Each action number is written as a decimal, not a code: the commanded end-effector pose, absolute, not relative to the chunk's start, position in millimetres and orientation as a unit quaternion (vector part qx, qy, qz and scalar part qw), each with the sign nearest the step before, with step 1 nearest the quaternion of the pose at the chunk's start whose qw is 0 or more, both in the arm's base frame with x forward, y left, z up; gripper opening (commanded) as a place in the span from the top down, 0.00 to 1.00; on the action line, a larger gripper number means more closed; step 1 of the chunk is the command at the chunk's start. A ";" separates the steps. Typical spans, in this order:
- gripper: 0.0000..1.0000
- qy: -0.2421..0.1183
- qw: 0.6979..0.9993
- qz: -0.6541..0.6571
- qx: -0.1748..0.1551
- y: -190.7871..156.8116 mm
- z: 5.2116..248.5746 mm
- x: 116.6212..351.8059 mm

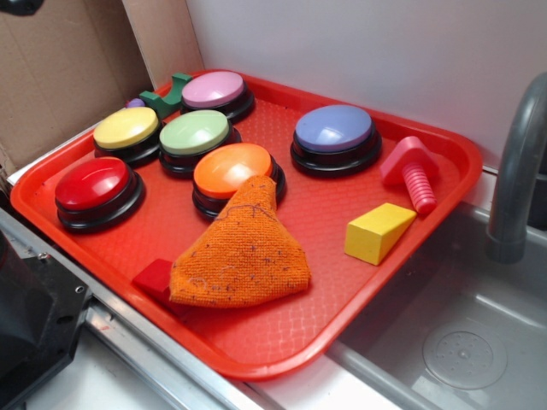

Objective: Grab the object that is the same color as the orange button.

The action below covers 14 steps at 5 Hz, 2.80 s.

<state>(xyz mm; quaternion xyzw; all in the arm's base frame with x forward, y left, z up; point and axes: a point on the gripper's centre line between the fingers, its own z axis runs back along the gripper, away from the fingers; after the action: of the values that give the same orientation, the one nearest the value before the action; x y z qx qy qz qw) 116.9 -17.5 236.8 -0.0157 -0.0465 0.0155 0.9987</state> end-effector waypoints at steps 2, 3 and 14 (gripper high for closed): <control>0.00 -0.056 0.997 0.055 -0.014 -31.1 219.0 132.7; 0.00 -0.084 0.988 0.128 -0.022 -49.6 190.6 153.1; 1.00 -0.027 0.995 -0.082 -0.058 -98.0 175.5 208.4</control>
<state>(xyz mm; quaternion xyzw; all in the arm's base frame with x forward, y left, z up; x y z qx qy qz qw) 199.9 -97.6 160.3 -0.0467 -0.0008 -0.0814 0.9956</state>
